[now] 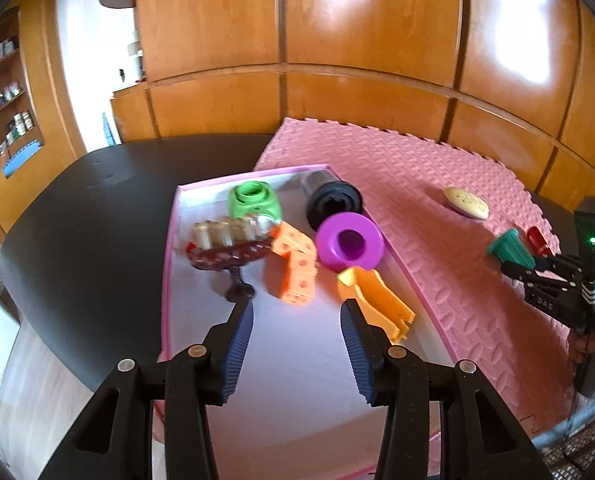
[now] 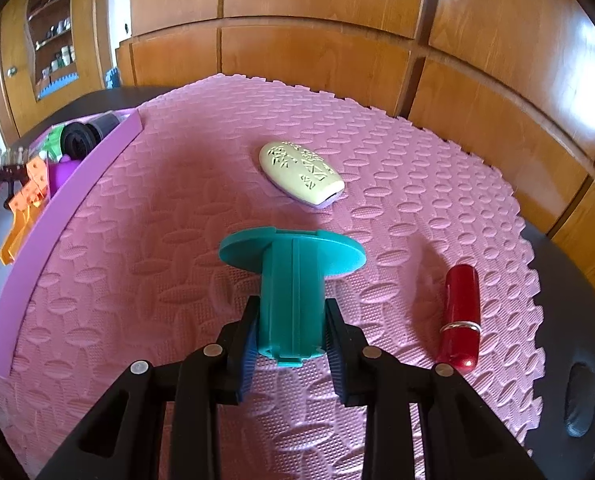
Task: Organize rigid objects
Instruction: 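Lower the brown peg board into the tray and open the left gripper, then carry the teal stamp into the tray and release it with the right gripper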
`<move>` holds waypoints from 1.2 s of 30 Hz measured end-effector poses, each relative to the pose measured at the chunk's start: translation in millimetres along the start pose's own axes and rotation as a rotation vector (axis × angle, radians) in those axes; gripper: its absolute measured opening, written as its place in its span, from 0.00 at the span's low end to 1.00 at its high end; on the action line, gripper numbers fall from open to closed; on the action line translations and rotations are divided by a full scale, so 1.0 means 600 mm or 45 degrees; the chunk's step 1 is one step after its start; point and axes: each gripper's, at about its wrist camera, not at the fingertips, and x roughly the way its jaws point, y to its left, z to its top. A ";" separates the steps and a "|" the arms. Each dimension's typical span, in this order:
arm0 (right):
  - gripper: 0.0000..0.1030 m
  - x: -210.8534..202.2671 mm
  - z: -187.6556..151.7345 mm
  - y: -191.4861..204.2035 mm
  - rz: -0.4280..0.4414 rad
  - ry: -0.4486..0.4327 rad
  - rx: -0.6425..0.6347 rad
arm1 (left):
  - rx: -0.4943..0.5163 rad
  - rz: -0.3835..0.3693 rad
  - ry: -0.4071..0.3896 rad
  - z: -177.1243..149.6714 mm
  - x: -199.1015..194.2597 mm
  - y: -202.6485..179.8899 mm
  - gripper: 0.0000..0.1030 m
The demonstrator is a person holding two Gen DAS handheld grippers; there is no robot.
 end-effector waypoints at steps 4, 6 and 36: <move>0.28 0.000 0.000 0.007 -0.030 -0.004 -0.030 | 0.026 -0.030 0.019 -0.006 0.003 -0.015 0.45; 0.28 0.000 0.001 0.004 -0.025 0.001 -0.014 | 0.025 -0.043 0.023 -0.006 0.001 -0.016 0.45; 0.28 -0.128 0.075 0.272 0.520 -0.127 -0.047 | -0.375 0.169 -0.044 -0.025 -0.035 0.199 0.45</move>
